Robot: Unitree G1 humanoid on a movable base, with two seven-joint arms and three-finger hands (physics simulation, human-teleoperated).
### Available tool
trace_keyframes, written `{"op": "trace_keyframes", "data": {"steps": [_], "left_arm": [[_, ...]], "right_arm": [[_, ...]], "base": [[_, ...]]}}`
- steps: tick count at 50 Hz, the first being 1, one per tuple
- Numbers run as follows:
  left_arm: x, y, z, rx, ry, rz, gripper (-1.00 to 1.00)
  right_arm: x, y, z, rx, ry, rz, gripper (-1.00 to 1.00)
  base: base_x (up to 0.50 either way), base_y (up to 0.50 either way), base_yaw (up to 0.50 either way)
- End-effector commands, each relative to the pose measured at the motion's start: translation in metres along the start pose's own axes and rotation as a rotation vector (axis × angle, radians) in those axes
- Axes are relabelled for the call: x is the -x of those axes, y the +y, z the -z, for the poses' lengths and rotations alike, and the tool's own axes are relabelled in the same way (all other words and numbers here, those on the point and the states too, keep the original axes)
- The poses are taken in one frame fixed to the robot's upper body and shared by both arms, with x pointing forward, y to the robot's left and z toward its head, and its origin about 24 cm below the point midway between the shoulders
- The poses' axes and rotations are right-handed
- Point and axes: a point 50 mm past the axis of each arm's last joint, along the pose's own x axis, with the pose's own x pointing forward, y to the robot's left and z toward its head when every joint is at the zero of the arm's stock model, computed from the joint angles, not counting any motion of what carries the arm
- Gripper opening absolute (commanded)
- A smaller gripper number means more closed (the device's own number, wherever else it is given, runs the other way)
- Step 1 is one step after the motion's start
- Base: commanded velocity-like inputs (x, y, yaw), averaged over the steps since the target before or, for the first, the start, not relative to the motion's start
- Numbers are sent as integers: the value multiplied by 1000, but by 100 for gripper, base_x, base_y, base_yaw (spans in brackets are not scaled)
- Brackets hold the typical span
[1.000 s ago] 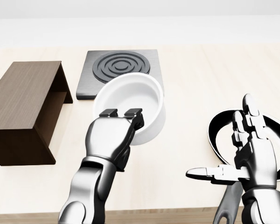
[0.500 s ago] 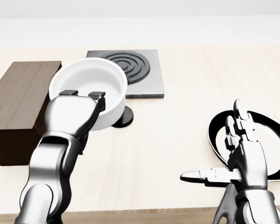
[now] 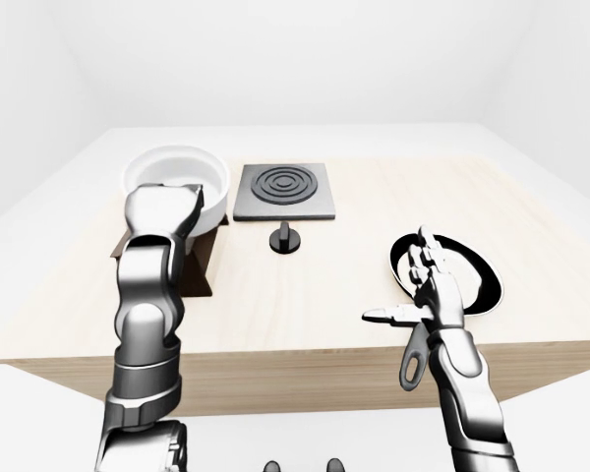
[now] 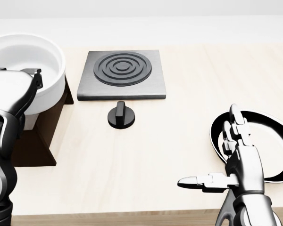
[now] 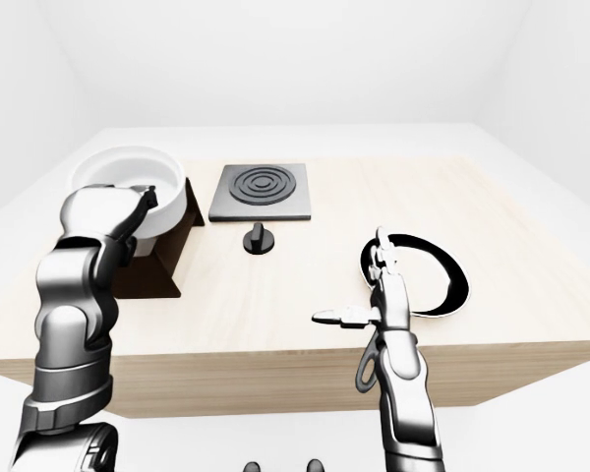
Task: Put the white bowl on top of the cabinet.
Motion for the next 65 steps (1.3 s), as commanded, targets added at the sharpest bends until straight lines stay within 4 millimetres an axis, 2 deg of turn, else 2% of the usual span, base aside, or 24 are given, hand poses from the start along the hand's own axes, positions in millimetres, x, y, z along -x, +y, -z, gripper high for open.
{"op": "trace_keyframes", "data": {"steps": [1, 5, 18, 30, 45, 58, 65], "left_arm": [[3, 22, 27, -41, 97, -74, -100], [-4, 21, 42, -22, 114, -73, -100], [-11, 29, 58, 35, 94, -129, -100], [-34, 28, 62, 203, 22, -227, -100], [-42, 17, 62, 246, 7, -223, -100], [-52, 6, 71, 298, 40, -221, -100], [-51, 3, 74, 289, 47, -224, -100]], "right_arm": [[1, 1, 1, 3, 5, -4, 100], [0, 1, 1, 3, 5, -2, 100], [1, 2, 2, 8, 8, -1, 100], [0, 3, 4, 9, 17, -1, 100], [2, 4, 6, 12, 24, -4, 100], [2, 6, 6, 15, 25, -7, 100], [1, 6, 8, 17, 35, -9, 100]], "base": [[0, 0, 0], [0, 0, 0], [0, 0, 0], [0, 0, 0], [0, 0, 0], [0, 0, 0], [0, 0, 0]]}}
